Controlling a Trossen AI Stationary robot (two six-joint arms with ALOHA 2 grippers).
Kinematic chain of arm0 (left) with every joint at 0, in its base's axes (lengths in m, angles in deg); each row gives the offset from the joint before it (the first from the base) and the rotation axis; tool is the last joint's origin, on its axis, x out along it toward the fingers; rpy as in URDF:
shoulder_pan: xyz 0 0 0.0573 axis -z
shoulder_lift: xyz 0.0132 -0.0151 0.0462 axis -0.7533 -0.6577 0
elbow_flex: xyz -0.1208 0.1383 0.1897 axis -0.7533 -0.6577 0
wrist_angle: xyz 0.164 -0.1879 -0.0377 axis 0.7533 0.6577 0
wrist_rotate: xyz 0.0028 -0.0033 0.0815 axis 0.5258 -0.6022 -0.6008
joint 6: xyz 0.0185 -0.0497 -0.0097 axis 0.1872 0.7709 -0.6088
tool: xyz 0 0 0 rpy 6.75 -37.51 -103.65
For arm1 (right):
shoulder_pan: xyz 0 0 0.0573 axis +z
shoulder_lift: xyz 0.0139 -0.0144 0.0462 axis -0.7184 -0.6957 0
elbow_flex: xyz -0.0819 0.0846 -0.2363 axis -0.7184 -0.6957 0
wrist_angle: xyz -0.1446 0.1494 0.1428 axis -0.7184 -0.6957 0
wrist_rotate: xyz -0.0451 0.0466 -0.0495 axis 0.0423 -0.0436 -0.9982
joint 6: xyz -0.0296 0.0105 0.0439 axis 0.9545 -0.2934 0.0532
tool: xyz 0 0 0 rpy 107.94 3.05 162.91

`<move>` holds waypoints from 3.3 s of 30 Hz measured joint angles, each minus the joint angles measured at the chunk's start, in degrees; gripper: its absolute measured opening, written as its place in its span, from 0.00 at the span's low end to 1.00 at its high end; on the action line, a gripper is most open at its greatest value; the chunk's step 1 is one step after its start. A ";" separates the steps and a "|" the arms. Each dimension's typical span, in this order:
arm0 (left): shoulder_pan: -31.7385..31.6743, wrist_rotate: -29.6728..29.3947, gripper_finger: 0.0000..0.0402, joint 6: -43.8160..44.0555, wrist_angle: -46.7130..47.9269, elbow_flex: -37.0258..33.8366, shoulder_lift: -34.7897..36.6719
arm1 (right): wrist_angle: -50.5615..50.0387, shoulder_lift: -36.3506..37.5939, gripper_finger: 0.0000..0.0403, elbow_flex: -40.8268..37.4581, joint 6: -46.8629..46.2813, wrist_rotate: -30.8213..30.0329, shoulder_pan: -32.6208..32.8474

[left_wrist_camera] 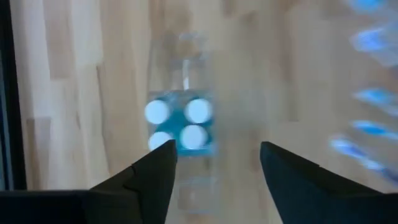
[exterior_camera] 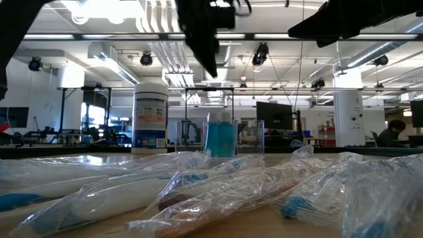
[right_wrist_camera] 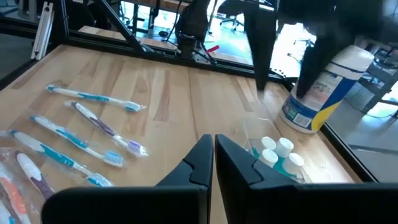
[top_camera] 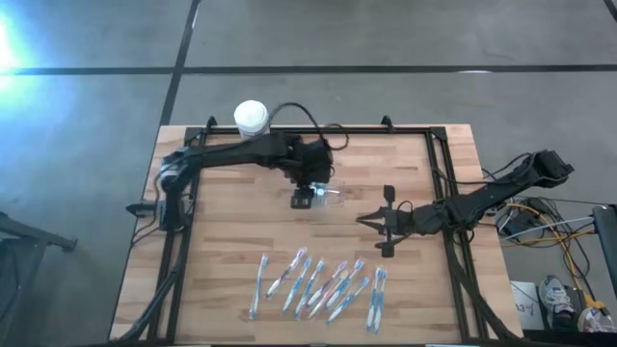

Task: Pick & Place toothbrushing station
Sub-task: Put the blue toothbrush into the transparent bin organizer

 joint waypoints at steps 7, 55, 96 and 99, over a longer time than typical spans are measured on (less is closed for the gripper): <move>3.92 2.97 0.35 4.96 -6.97 -10.42 20.84 | -1.31 -0.02 0.03 -0.55 -2.64 1.52 0.11; 18.40 -11.71 0.01 20.54 -65.56 -88.40 85.71 | -2.52 58.12 0.03 -21.78 -4.07 25.59 -13.31; 21.10 -23.21 0.01 39.00 -58.49 -78.83 63.94 | -2.19 57.69 0.03 -27.42 1.44 25.11 -13.27; 22.66 -23.32 0.01 41.66 -51.23 -70.44 54.75 | -2.19 57.78 0.03 -27.39 1.35 25.11 -13.29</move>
